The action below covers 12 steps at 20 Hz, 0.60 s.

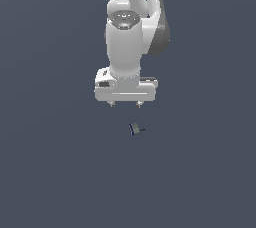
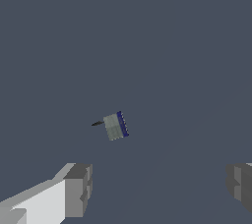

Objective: Pick up the object and move it to a goal position.

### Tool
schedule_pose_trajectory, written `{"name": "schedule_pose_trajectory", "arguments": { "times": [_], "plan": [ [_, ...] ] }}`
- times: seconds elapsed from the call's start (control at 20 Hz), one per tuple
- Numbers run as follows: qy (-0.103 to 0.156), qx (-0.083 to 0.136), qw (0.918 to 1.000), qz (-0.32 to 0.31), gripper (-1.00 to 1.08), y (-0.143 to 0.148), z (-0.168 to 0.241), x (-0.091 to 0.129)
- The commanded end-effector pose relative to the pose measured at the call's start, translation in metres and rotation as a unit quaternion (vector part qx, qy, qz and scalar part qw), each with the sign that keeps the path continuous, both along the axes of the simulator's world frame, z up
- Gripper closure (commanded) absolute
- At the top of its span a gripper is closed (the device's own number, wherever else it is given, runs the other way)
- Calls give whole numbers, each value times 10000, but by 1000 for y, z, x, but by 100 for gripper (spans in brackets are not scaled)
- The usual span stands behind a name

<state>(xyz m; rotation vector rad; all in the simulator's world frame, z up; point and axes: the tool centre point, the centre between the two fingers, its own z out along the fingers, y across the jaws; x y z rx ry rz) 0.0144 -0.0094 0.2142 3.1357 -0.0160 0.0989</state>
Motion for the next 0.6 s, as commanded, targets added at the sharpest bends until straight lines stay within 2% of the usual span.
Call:
{"name": "schedule_pose_trajectory", "arguments": {
  "times": [0.0, 0.55],
  "plan": [
    [0, 0, 10000, 0, -92, 0, 0, 0],
    [-98, -128, 9993, 325, -92, 2, 5, 8]
  ]
}}
